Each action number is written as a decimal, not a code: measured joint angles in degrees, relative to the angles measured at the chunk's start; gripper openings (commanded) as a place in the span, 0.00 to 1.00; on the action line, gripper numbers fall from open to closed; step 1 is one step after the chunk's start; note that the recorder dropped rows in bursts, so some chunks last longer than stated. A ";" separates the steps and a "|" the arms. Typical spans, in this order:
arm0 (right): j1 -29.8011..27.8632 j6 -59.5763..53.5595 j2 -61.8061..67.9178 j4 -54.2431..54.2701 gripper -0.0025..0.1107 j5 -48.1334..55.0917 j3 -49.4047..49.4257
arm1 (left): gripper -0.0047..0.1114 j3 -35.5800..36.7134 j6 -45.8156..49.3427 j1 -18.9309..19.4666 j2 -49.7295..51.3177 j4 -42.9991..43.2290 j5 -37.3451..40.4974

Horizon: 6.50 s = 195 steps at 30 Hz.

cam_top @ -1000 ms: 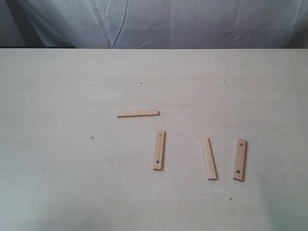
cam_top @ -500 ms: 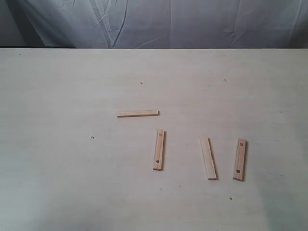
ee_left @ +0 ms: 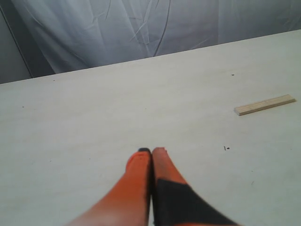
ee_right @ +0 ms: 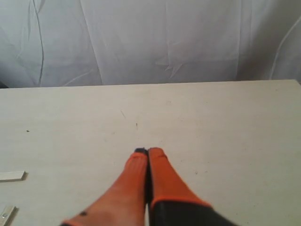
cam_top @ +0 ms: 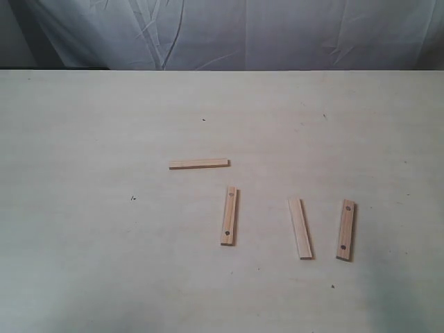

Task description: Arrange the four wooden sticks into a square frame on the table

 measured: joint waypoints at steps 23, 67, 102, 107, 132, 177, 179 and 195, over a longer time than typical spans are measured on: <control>13.15 0.42 41.66 12.41 0.01 10.22 -13.74 | 0.04 0.00 0.00 0.00 0.00 0.00 0.00; 29.55 30.04 76.33 -3.68 0.17 9.90 -24.92 | 0.04 0.00 0.00 0.00 0.00 0.00 0.00; 42.56 30.02 97.35 -0.20 0.01 24.44 -71.07 | 0.04 0.00 0.00 0.00 0.00 0.00 0.00; 42.65 31.62 99.91 -0.20 0.01 22.02 -71.74 | 0.04 0.00 0.00 0.00 0.00 0.00 0.00; 40.68 36.22 94.42 -4.30 0.40 28.84 -70.46 | 0.04 0.00 -0.09 0.00 0.00 0.00 0.00; 23.37 45.22 73.51 -10.28 0.50 12.51 -20.82 | 0.04 0.00 -0.09 0.00 0.00 0.00 0.00; 23.37 45.22 73.88 -10.28 0.45 12.28 -20.82 | 0.04 0.00 -0.09 0.00 0.00 0.00 0.00; 23.37 43.53 70.65 -9.65 0.04 13.70 -26.05 | 0.04 0.00 -0.09 0.00 0.00 0.00 0.00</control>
